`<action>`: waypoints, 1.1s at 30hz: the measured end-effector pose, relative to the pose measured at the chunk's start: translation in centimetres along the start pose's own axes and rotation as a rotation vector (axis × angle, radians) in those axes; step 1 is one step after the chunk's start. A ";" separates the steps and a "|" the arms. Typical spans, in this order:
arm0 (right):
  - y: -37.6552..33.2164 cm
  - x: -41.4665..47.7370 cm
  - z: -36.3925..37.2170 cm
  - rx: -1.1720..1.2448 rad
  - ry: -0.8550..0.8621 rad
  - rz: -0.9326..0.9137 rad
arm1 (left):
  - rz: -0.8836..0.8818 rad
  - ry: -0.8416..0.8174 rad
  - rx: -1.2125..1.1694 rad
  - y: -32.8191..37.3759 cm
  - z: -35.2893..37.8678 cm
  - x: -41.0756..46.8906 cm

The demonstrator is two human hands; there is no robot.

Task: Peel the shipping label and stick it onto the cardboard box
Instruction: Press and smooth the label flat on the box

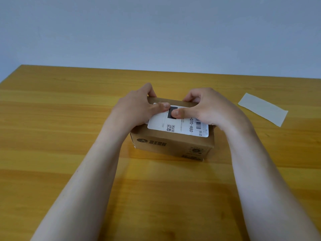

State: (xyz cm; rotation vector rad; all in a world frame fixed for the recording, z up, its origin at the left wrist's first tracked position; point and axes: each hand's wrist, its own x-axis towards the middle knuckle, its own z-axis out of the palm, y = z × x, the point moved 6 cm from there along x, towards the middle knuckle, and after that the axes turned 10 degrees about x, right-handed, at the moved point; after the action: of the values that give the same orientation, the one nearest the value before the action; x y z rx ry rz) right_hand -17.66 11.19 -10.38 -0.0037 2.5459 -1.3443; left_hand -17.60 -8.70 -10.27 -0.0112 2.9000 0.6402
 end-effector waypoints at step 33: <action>-0.2 -0.7 -0.3 0.114 0.020 0.080 | -0.084 -0.162 -0.080 0.0 -0.9 -1.2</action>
State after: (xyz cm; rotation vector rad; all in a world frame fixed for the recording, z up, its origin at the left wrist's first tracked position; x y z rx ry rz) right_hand -17.06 11.40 -9.84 0.1328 2.4531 -1.4630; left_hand -16.57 -9.12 -9.31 -0.0867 2.7015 0.7075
